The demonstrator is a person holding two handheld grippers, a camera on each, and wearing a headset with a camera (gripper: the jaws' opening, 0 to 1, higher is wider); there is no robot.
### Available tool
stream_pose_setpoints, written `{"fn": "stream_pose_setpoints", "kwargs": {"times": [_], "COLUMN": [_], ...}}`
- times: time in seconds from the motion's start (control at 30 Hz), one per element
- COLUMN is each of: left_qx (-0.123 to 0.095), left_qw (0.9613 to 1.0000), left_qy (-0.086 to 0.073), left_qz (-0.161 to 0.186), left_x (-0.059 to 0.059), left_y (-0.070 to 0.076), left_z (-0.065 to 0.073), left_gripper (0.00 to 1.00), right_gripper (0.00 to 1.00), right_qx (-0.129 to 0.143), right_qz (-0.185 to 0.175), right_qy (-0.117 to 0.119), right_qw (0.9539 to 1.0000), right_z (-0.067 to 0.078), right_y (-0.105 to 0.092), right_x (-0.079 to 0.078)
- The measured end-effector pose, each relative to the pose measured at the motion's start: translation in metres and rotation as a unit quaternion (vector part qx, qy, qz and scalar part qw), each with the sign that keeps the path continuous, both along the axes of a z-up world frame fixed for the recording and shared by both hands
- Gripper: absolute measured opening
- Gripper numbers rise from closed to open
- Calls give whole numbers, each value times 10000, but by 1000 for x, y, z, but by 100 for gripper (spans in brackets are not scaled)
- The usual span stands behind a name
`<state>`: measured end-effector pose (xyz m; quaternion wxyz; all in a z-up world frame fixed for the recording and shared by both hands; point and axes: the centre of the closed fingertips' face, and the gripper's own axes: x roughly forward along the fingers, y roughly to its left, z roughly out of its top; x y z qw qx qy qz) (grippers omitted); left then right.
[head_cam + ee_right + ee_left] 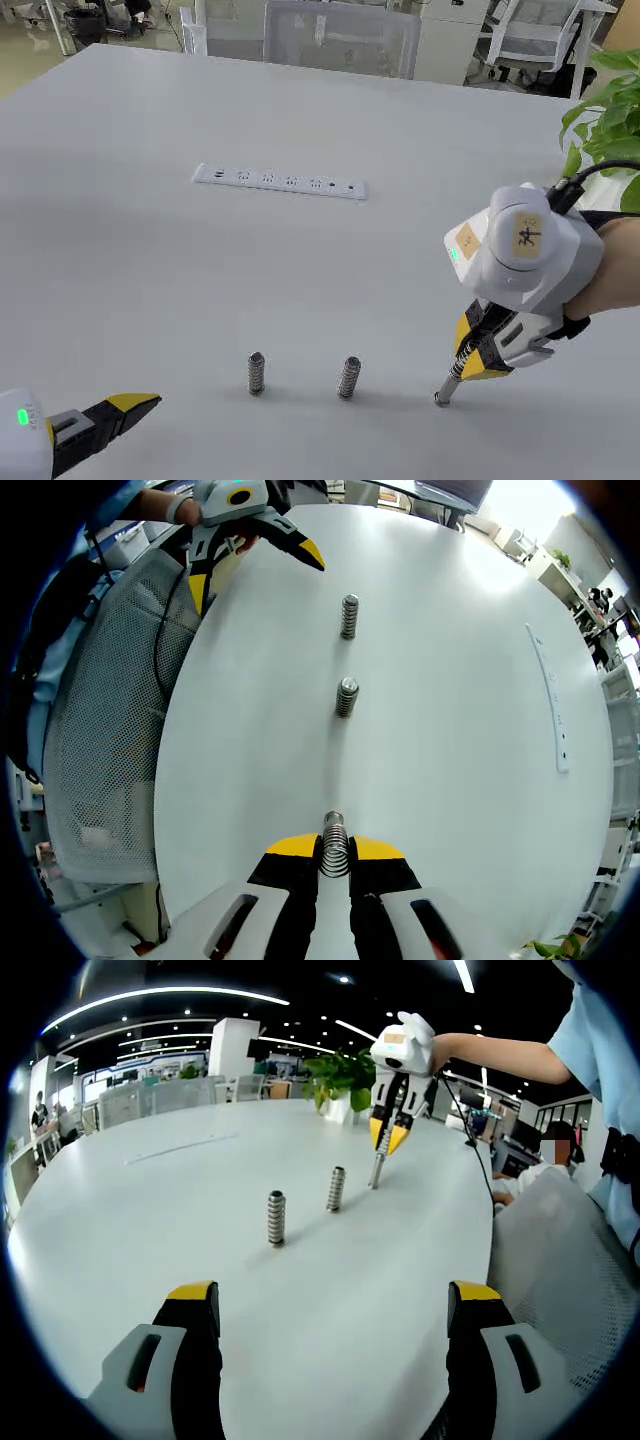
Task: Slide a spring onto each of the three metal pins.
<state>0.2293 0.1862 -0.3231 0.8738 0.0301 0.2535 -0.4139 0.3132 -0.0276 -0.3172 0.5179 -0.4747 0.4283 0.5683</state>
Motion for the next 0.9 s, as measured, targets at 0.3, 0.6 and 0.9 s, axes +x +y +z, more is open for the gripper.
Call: {"fn": "stream_pose_setpoints", "kwargs": {"times": [0.3,0.6,0.9], "left_qx": [-4,-3,10], "left_qw": [10000,10000,10000], "left_qy": [39,58,41], "left_qz": [22,23,10], "left_x": [0,-1,1], "left_y": [0,0,-2], "left_z": [-1,-2,-4], "left_gripper": [93,93,95], "right_gripper": [8,8,8], "right_qx": [-38,-138,-134], "right_qz": [-7,-1,-63], "right_qy": [43,108,169], "right_qw": [10000,9998,9997], "right_z": [-12,-27,-35], "right_y": [0,0,-1], "right_x": [0,-1,-2]}}
